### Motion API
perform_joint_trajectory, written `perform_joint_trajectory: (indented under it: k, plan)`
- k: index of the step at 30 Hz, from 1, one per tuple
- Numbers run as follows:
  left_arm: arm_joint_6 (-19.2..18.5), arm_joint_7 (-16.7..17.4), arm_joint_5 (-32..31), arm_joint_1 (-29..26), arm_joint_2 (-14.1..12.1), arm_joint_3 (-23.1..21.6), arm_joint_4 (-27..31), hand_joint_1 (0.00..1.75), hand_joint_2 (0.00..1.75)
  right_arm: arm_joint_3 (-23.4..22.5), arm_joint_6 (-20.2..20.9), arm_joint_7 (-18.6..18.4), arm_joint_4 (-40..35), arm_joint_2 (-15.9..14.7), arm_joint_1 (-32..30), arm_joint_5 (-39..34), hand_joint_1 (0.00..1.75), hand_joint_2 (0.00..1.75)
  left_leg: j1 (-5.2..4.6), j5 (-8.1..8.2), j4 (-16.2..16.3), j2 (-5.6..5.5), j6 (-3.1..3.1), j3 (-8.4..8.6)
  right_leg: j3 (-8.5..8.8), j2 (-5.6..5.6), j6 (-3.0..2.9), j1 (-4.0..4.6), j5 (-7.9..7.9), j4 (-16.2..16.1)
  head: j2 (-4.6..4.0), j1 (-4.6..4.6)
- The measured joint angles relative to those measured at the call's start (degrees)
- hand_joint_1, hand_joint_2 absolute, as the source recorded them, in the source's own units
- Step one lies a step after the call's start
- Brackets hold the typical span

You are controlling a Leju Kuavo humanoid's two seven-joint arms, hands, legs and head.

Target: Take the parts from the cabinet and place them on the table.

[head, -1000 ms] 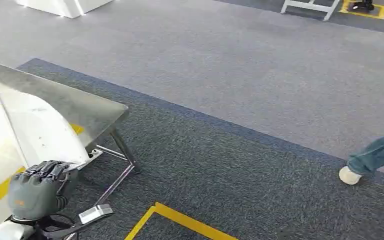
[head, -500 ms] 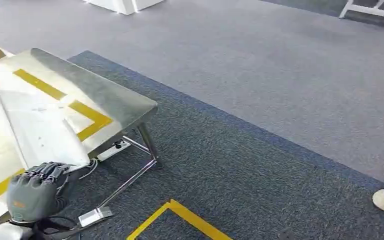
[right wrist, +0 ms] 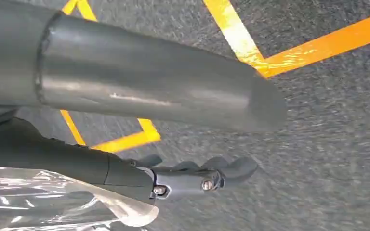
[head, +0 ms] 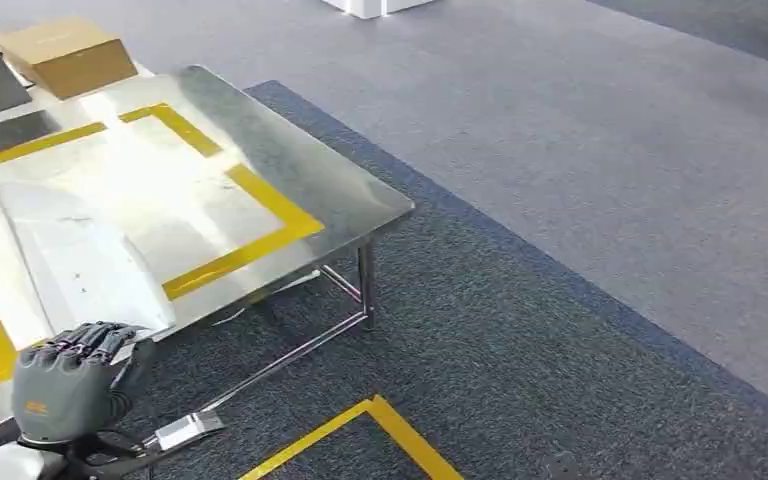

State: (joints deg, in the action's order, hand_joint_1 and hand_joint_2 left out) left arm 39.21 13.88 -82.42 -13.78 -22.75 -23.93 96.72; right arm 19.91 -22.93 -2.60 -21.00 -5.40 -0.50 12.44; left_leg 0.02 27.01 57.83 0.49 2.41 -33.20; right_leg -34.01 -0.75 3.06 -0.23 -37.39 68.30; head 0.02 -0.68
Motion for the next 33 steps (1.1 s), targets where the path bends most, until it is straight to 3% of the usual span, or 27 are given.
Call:
perform_joint_trajectory:
  k: [1,2,3,5,6,7,8,11,12,13,14,16,17,18,19,20,21,22,23,26,27,28,29,30,31,32,33]
  plan:
    - [0.0,0.0,0.0,0.0,0.0,0.0,0.0,1.75,1.75,0.0,0.1,-0.1,0.0,0.0,-0.2,0.1,0.0,0.0,-0.02,-0.03,0.0,-0.84,0.05,-0.07,-2.35,0.35,-0.06,0.01,-1.45,4.5,0.0,0.04]
    - [0.0,0.0,0.0,-0.2,0.0,0.0,0.0,1.75,1.75,0.0,0.2,-0.3,0.0,0.0,-0.5,0.2,0.0,0.0,-0.02,-0.05,0.0,-1.71,0.06,-0.06,-3.72,0.51,-0.16,0.02,-1.47,6.7,0.0,0.02]
    - [0.0,0.0,-0.1,-0.3,0.0,0.0,0.0,1.75,1.75,0.0,0.2,-0.2,0.0,0.0,-0.7,0.3,0.0,0.0,-0.01,-0.05,0.1,-2.53,0.06,-0.01,-3.69,0.57,-0.29,0.02,-0.08,5.9,-0.02,0.02]
    - [0.0,0.1,-0.1,-0.3,0.1,0.0,0.0,1.75,1.75,-0.1,0.2,-0.2,0.0,0.0,-0.6,0.6,0.0,0.0,0.04,-0.03,0.2,-4.14,0.03,0.14,-0.54,1.11,-0.57,-0.03,5.43,-2.1,0.0,0.02]
    - [0.0,0.2,-0.1,-0.3,0.1,0.0,0.0,1.75,1.75,-0.1,0.2,-0.2,0.0,0.0,-0.6,0.7,0.0,0.0,0.07,0.07,0.3,-4.85,-0.12,0.22,1.68,2.58,-0.72,-0.18,8.21,-7.4,-0.02,0.04]
    - [0.0,0.3,-0.2,-0.3,0.1,0.0,0.0,1.75,1.75,-0.2,0.2,-0.2,0.0,0.0,-0.6,0.8,0.0,0.0,0.0,0.06,0.4,-5.4,-0.31,-0.11,2.77,6.02,-0.82,-0.51,7.76,-9.3,0.0,-0.02]
    - [0.0,0.5,-0.2,-0.2,0.0,0.0,0.0,1.75,1.75,-0.3,0.1,-0.4,0.0,0.0,-0.8,0.9,0.0,0.0,-0.09,0.01,1.0,-6.36,-0.67,-0.72,3.41,6.5,-0.9,-0.81,7.5,-11.0,-0.02,-0.2]
    - [0.0,0.9,-0.3,-0.7,0.0,0.0,0.0,1.75,1.75,-0.5,0.2,-0.5,0.0,0.0,-0.9,1.4,0.0,0.0,0.31,-0.77,0.6,-8.44,-1.92,-1.37,3.54,4.56,-1.54,-0.43,7.51,-10.8,-0.02,-0.07]
    - [0.0,1.0,-0.3,-0.8,-0.1,0.0,0.0,1.75,1.75,-0.5,0.2,-0.5,-0.1,0.1,-0.8,1.6,0.0,0.0,0.32,-0.32,0.9,-7.95,-2.04,-1.53,3.83,3.66,-2.14,-0.96,7.82,-11.4,0.0,-0.13]
    - [0.0,1.1,-0.3,-0.8,-0.1,0.0,0.0,1.75,1.75,-0.6,0.2,-0.5,-0.1,0.1,-0.7,1.6,0.0,0.0,-0.15,0.78,2.3,-4.55,-2.46,-1.98,4.04,3.08,-2.35,-0.84,7.85,-11.5,-0.02,-0.41]
    - [0.0,1.0,-0.3,-0.5,-0.2,0.0,0.0,1.75,1.75,-0.7,0.2,-0.5,-0.1,0.1,-0.7,1.6,0.0,0.0,-0.09,3.03,6.0,-2.35,-2.92,-3.63,4.12,2.14,-2.73,-0.74,7.76,-11.6,-0.02,-0.72]
    - [0.0,1.0,-0.3,-0.6,0.0,0.0,0.0,1.75,1.75,-1.0,0.2,-0.5,-0.1,0.1,-1.0,1.6,0.0,0.0,0.3,7.12,15.3,-1.16,-3.32,-7.79,4.18,0.36,-3.0,-0.52,7.57,-11.5,0.0,-0.68]
    - [0.0,1.1,-0.3,-0.7,0.0,0.0,0.0,1.75,1.75,-1.0,0.2,-0.5,-0.1,0.1,-1.0,1.6,0.0,0.0,0.44,7.85,18.3,-1.12,-3.43,-9.12,4.2,-0.48,-3.09,-0.41,7.5,-11.5,0.0,-0.68]
    - [0.0,1.1,-0.3,-0.7,0.0,0.0,0.0,1.75,1.75,-1.0,0.2,-0.5,-0.1,0.1,-1.1,1.6,0.0,0.0,0.47,7.12,18.2,-1.09,-3.43,-8.99,4.28,-1.24,-3.07,-0.32,7.43,-11.5,0.0,-0.7]
    - [0.0,1.1,-0.3,-0.7,0.0,0.0,0.0,1.75,1.75,-1.0,0.2,-0.5,-0.1,0.1,-1.0,1.6,0.0,0.0,0.45,5.18,15.6,-1.0,-3.28,-7.58,4.41,-2.0,-3.06,-0.25,7.31,-11.5,-0.02,-0.68]
    - [0.0,1.1,-0.3,-0.7,-0.1,0.0,0.0,1.75,1.75,-1.0,0.2,-0.5,-0.1,0.1,-0.9,1.6,0.0,0.0,0.32,2.6,10.8,-0.6,-2.93,-5.03,4.67,-2.71,-3.03,-0.08,7.19,-11.5,0.0,-0.72]
    - [0.0,1.1,-0.3,-0.7,-0.1,0.0,0.0,1.75,1.75,-1.0,0.2,-0.5,-0.1,0.1,-0.8,1.7,0.0,0.0,0.08,0.27,5.6,0.52,-2.38,-2.13,5.01,-3.32,-3.01,0.03,6.99,-11.5,-0.02,-0.68]
    - [0.0,1.1,-0.3,-0.6,-0.1,0.0,0.0,1.75,1.75,-1.0,0.2,-0.5,-0.2,0.2,-0.8,1.7,0.0,0.0,-0.62,0.0,1.6,3.8,-1.51,-0.09,5.23,-3.89,-2.89,0.06,6.81,-11.5,0.0,-0.61]
    - [0.0,1.1,-0.2,-0.5,-0.1,0.0,0.0,1.75,1.75,-1.0,0.2,-0.5,-0.2,0.3,-0.8,1.7,0.0,0.0,-1.23,0.5,0.6,5.05,-1.18,0.46,5.12,-4.49,-2.43,0.59,6.52,-11.3,0.0,-0.68]
    - [0.0,1.3,0.0,-0.8,-0.2,0.0,0.0,1.75,1.75,-1.0,0.2,-0.6,-0.2,0.3,-0.7,2.0,0.0,0.0,-1.32,0.44,0.5,2.8,-0.93,-0.13,5.42,-6.68,-1.81,0.52,6.38,-11.6,-0.02,-0.7]
    - [0.0,1.4,0.1,-0.8,-0.2,0.0,0.0,1.75,1.75,-1.0,0.2,-0.7,-0.4,0.3,-0.7,2.1,0.0,0.0,-0.73,0.01,-0.3,2.06,-0.5,0.28,5.49,-7.0,-1.37,0.69,5.91,-11.5,0.0,-0.76]
    - [0.0,1.5,0.1,-0.8,-0.2,0.0,0.0,1.75,1.75,-1.0,0.2,-0.8,-0.4,0.3,-0.6,2.2,0.0,0.0,-0.54,-0.21,-0.6,1.59,-0.3,0.4,4.89,-3.83,-1.02,0.41,4.93,-10.5,-0.02,-0.5]
    - [0.0,1.6,0.1,-0.5,-0.2,0.0,0.1,1.75,1.75,-1.1,0.2,-0.8,-0.5,0.3,-0.6,2.4,0.0,0.0,-0.36,-0.31,-0.6,1.02,-0.05,0.3,3.46,-1.18,-0.93,0.19,2.94,-7.2,0.0,-0.28]
    - [0.0,1.7,0.1,-0.4,-0.1,0.0,0.0,1.75,1.75,-1.3,0.2,-0.9,-0.5,0.3,-0.6,2.7,0.0,0.0,-0.29,-0.37,-0.6,0.33,0.06,0.24,1.34,-0.01,-0.75,0.06,0.83,-2.7,-0.02,-0.2]
    - [0.0,1.8,0.1,-0.5,0.0,0.0,0.1,1.75,1.75,-1.4,0.2,-1.0,-0.5,0.3,-0.8,2.7,0.0,0.0,-0.27,-0.36,-0.6,-0.31,0.08,0.19,-1.0,0.43,-0.6,0.01,-0.99,2.0,0.0,-0.22]
    - [0.0,1.9,0.1,-0.6,0.0,0.0,0.0,1.75,1.75,-1.4,0.2,-1.2,-0.5,0.3,-1.1,2.8,0.0,0.0,-0.24,-0.37,-0.6,-1.15,0.08,0.18,-3.15,0.54,-0.45,-0.03,-2.01,6.0,-0.02,-0.22]
    - [0.0,2.0,0.1,-0.6,0.0,-0.1,0.0,1.75,1.75,-1.4,0.3,-1.2,-0.5,0.3,-1.3,2.9,0.0,0.0,-0.2,-0.37,-0.5,-1.9,0.07,0.22,-3.95,0.54,-0.34,-0.1,-1.51,7.0,-0.02,-0.2]
